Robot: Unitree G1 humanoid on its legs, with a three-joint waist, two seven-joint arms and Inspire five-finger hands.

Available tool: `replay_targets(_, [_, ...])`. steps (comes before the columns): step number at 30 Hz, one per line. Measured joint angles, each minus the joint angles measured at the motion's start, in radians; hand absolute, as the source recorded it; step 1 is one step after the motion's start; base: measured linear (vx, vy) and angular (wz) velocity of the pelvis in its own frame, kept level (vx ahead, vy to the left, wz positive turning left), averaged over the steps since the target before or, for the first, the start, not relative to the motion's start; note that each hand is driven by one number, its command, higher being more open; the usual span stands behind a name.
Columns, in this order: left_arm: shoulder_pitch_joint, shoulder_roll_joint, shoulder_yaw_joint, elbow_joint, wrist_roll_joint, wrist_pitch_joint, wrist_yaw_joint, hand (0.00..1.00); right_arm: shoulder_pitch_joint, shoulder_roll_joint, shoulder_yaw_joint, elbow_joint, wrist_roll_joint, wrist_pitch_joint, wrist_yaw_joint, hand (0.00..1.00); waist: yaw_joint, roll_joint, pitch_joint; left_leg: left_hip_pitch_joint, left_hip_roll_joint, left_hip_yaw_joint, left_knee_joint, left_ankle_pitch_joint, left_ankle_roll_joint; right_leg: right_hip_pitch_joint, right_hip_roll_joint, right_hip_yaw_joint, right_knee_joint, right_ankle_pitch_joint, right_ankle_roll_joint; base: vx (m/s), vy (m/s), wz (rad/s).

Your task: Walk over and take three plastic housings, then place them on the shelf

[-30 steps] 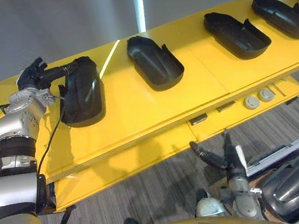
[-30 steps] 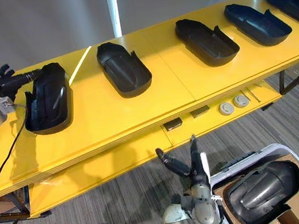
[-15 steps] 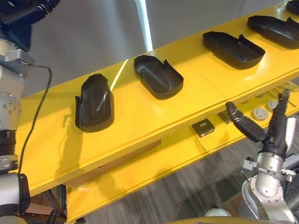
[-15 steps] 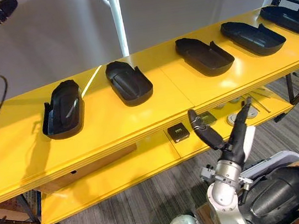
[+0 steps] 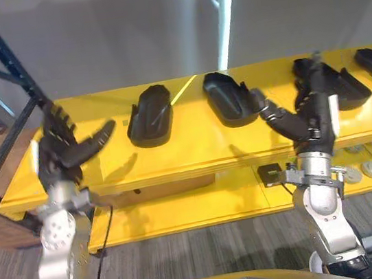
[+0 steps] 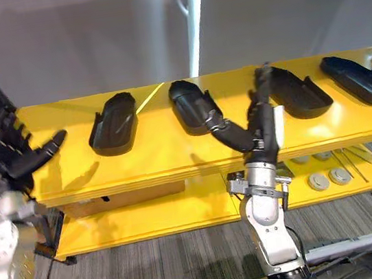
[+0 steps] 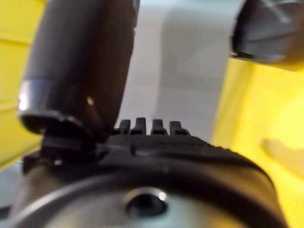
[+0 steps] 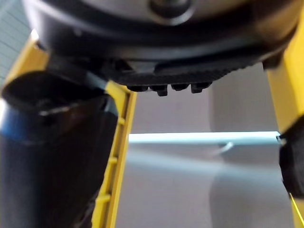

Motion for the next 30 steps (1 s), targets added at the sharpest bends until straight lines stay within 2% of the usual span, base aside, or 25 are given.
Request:
replay_targets(4, [0.087,-0.067,-0.018,0.000,0.000,0.001,-0.034,1.00,0.000,-0.006,-0.007,0.053,-0.010,0.031,0.018,1.00,0.012,0.003,0.002,-0.009,0.000,-0.014,0.000,0.006,0.004,0.006,0.001,-0.014,-0.006,0.000,0.000,0.00,0.011,0.09])
replay_targets(8, [0.094,-0.067,-0.026,-0.001,0.001,0.000,-0.070,1.00,-0.006,-0.018,-0.086,0.126,-0.008,0.055,-0.007,1.00,0.013,0.011,0.018,-0.020,0.000,-0.028,0.000,0.011,0.006,0.006,0.001,-0.027,-0.007,0.000,0.001,0.01,0.010,0.11])
replay_targets(15, [0.095,-0.067,-0.023,-0.002,0.000,-0.007,-0.098,1.00,-0.152,-0.126,-0.265,0.269,-0.007,0.066,-0.051,1.00,0.011,0.019,0.054,-0.061,0.000,-0.056,0.003,0.019,0.009,-0.018,0.004,-0.049,-0.006,0.007,0.007,0.02,0.008,0.08])
replay_targets(18, [0.088,-0.067,-0.020,-0.004,0.000,-0.028,-0.096,1.00,-0.204,-0.165,-0.298,0.303,0.012,0.065,-0.014,1.00,0.012,0.019,0.068,-0.090,0.001,-0.072,0.004,0.029,0.011,-0.046,0.003,-0.057,0.009,0.006,0.005,0.02,0.004,0.10])
replay_targets(23, [0.010,-0.067,0.001,-0.014,-0.005,-0.047,-0.087,1.00,-0.332,-0.223,-0.289,0.463,0.057,0.066,0.124,1.00,0.019,0.025,0.159,-0.126,-0.002,-0.090,0.005,0.044,0.023,-0.087,-0.008,-0.065,0.050,-0.001,-0.004,-0.02,0.018,0.08])
replay_targets(30, [-0.039,-0.063,0.017,-0.015,-0.005,-0.072,-0.077,1.00,-0.437,-0.279,-0.269,0.630,0.134,0.068,0.239,1.00,0.039,0.041,0.229,-0.162,-0.006,-0.110,0.005,0.058,0.034,-0.130,-0.025,-0.075,0.101,-0.019,-0.012,-0.02,0.018,0.07])
